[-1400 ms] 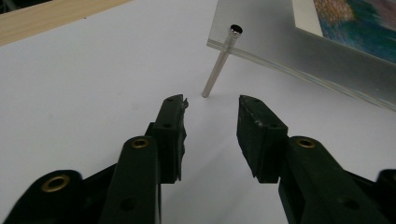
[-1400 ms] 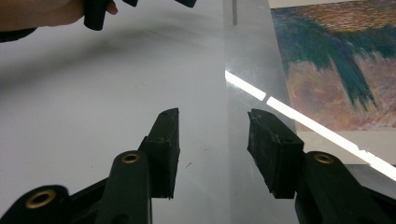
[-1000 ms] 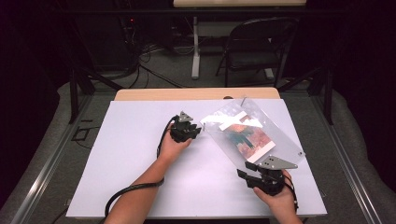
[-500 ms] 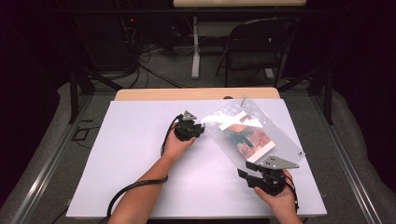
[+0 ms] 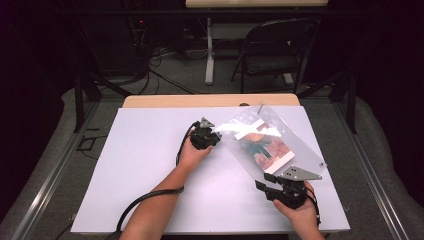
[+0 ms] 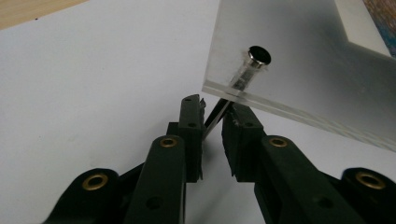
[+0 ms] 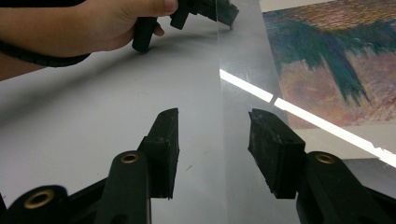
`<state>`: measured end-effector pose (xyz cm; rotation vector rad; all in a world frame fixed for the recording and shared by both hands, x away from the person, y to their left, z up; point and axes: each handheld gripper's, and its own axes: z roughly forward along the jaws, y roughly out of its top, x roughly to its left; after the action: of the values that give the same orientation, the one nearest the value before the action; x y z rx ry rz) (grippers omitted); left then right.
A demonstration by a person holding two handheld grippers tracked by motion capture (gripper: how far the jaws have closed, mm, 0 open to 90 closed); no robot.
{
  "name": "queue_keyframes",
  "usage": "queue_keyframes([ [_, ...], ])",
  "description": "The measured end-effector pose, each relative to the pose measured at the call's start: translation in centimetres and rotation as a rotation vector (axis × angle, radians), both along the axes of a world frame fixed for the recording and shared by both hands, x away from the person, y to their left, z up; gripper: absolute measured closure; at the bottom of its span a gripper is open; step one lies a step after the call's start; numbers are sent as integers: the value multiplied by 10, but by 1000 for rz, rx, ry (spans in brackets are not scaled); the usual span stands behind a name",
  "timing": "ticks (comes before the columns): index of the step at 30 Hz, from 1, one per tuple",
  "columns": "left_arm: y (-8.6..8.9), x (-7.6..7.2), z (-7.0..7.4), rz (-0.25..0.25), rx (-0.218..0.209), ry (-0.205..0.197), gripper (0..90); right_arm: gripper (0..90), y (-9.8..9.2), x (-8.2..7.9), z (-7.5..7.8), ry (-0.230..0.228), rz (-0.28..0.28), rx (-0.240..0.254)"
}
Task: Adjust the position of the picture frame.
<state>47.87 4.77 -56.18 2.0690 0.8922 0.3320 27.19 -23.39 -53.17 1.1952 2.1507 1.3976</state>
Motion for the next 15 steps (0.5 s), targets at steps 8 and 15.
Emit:
queue_keyframes([
  [8,2,-1,3,-17,14,-1,817,526,0,0,0,0,4,2],
  [15,7,-8,8,-33,22,-2,835,526,0,0,0,1,4,6],
])
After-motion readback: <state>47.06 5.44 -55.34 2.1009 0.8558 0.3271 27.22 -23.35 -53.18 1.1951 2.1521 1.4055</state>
